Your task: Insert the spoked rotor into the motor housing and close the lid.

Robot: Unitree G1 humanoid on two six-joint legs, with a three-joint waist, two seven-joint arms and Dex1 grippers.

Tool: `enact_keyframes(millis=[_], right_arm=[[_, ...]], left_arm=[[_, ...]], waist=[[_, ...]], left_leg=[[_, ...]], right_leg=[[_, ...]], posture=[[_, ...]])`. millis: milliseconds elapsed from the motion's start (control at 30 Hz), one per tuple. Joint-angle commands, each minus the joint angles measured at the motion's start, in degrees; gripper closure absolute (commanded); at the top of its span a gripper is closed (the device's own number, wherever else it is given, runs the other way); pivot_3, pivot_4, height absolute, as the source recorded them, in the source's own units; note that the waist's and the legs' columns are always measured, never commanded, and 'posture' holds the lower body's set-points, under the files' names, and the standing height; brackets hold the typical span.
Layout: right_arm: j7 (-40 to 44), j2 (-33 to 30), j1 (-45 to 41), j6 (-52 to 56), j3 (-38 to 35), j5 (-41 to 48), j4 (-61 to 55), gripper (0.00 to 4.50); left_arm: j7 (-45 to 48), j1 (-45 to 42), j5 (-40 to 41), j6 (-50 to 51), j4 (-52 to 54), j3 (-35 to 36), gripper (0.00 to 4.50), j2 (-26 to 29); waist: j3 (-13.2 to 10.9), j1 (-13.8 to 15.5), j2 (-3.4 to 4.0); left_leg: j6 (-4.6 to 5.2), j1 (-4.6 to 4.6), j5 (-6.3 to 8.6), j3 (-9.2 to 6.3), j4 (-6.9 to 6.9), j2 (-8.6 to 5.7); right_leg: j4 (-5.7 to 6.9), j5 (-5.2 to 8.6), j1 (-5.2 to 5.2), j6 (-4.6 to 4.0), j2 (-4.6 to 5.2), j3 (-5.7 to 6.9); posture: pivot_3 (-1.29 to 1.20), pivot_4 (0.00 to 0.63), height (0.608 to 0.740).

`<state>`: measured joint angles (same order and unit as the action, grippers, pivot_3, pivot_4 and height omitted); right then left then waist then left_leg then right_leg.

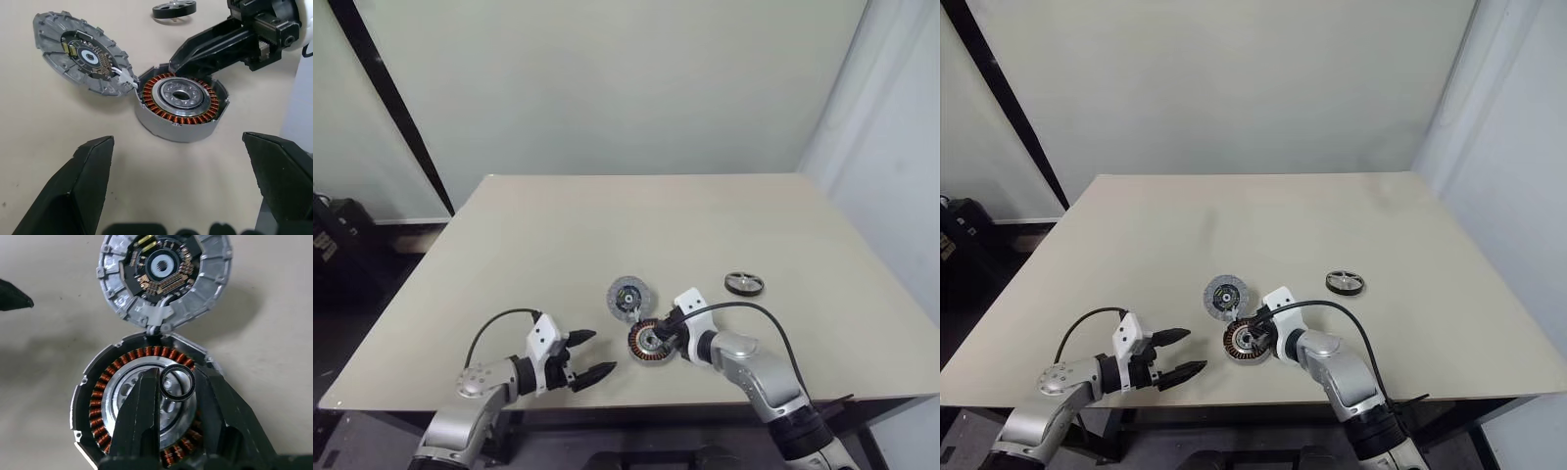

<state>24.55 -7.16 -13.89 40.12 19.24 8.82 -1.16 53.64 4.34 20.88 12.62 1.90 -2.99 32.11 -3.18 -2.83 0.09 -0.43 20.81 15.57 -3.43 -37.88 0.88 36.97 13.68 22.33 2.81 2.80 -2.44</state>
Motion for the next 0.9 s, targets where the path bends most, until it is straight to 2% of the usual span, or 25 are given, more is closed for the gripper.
enact_keyframes(millis=[33,900], right_arm=[[0.69,0.84,-1.61,-1.42,0.45,-0.18,-0.60,3.79],[2.14,-0.62,-0.45,0.16,2.28,-0.21,-2.08,3.79]], left_arm=[[-0.37,0.15,-0.07,-1.30,1.35,1.64,0.00,0.12],[-0.38,-0.87,-0.29,-1.80,0.14,0.95,0.00,-0.20]], waist=[[0.00,0.00,0.00],[0.00,0.00,0.00]], left_leg=[[0.00,0.00,0.00,0.00,0.00,0.00],[0.00,0.00,0.00,-0.01,0.01,0.00]], right_leg=[[0.00,0.00,0.01,0.00,0.00,0.00],[0.02,0.00,0.01,0.01,0.00,0.01]], posture=[[0.00,0.000,0.740],[0.00,0.000,0.740]])
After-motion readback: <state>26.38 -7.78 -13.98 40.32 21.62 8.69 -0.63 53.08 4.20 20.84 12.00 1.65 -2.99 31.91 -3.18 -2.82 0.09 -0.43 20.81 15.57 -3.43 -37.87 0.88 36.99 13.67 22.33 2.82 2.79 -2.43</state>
